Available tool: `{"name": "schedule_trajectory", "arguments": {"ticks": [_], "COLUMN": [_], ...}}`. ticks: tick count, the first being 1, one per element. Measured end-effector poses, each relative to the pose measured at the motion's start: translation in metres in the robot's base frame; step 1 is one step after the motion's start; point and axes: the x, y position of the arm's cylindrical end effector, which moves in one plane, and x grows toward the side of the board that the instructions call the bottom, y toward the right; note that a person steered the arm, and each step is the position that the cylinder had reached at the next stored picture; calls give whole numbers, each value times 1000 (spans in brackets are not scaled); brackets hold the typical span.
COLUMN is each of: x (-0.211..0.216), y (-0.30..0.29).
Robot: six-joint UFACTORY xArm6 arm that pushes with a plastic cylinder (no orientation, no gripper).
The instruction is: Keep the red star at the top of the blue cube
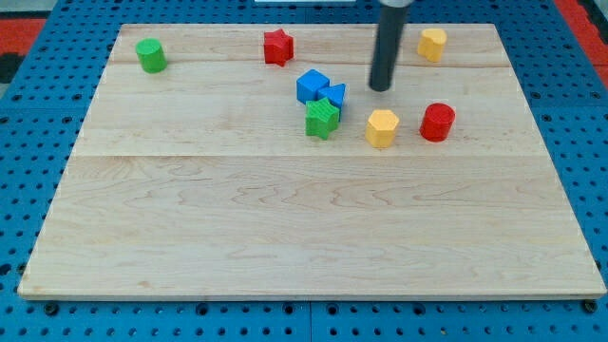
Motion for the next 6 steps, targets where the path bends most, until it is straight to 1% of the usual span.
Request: {"name": "schedule_trajectory", "arguments": {"ticks": [1,2,3,4,5,6], "x": [-24,-21,-25,-31,-80,-91], "y": [-14,-46,-92,-150,-163,-128]}}
